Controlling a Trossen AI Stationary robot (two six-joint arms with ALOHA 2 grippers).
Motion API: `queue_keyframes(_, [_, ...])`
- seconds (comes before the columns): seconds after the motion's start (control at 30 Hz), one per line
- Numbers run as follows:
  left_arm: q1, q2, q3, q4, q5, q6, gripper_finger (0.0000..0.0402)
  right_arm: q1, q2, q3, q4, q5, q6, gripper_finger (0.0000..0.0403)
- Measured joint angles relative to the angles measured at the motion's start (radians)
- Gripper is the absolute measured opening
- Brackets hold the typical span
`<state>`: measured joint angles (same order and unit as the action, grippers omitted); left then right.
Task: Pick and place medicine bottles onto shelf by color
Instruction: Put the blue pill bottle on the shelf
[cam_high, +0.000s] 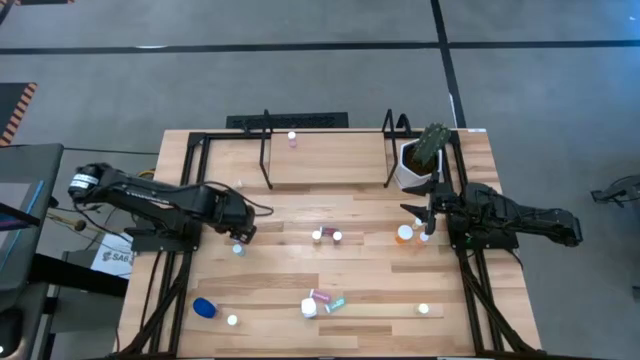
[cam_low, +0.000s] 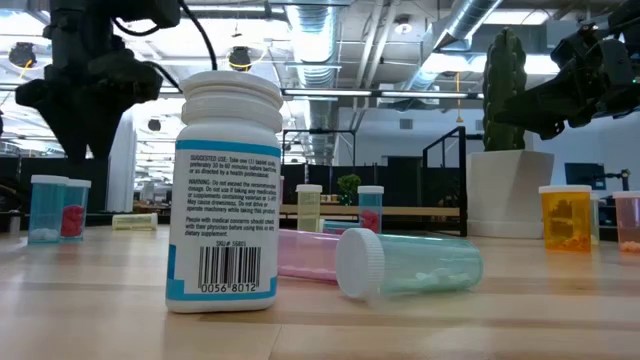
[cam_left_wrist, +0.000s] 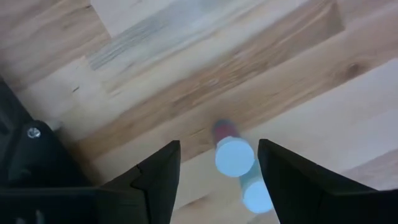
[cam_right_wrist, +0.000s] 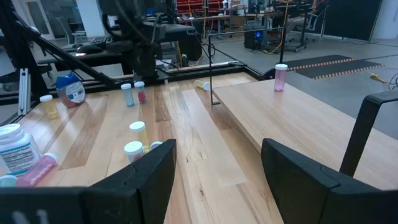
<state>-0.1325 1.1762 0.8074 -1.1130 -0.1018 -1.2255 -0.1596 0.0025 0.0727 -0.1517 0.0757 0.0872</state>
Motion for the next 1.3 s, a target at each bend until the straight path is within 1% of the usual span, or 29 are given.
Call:
queue_keyframes(0.3, [-0.086, 0.109, 0.0, 0.032, -0.035, -0.016, 0.0246, 0.0, 0.0, 0.0, 0.0, 0.0, 0.0, 0.026])
queue_keyframes(0.47, [-0.132, 0.144, 0.0, 0.049, -0.037, -0.047, 0.025, 0.0, 0.0, 0.0, 0.0, 0.0, 0.0, 0.026])
queue_keyframes(0.67, [-0.164, 0.17, 0.0, 0.053, -0.075, -0.084, 0.0249, 0.0, 0.0, 0.0, 0.001, 0.0, 0.0, 0.026])
queue_keyframes(0.87, [-0.163, 0.168, -0.043, 0.091, -0.086, -0.082, 0.0228, 0.0, 0.0, 0.0, -0.003, 0.0, 0.0, 0.026])
queue_keyframes(1.1, [-0.161, 0.168, -0.13, 0.204, -0.071, -0.081, 0.0193, 0.0, 0.0, 0.0, -0.002, 0.0, 0.0, 0.026])
queue_keyframes(1.3, [-0.161, 0.168, -0.141, 0.217, -0.071, -0.081, 0.0166, 0.0, 0.0, 0.0, -0.003, 0.0, 0.0, 0.026])
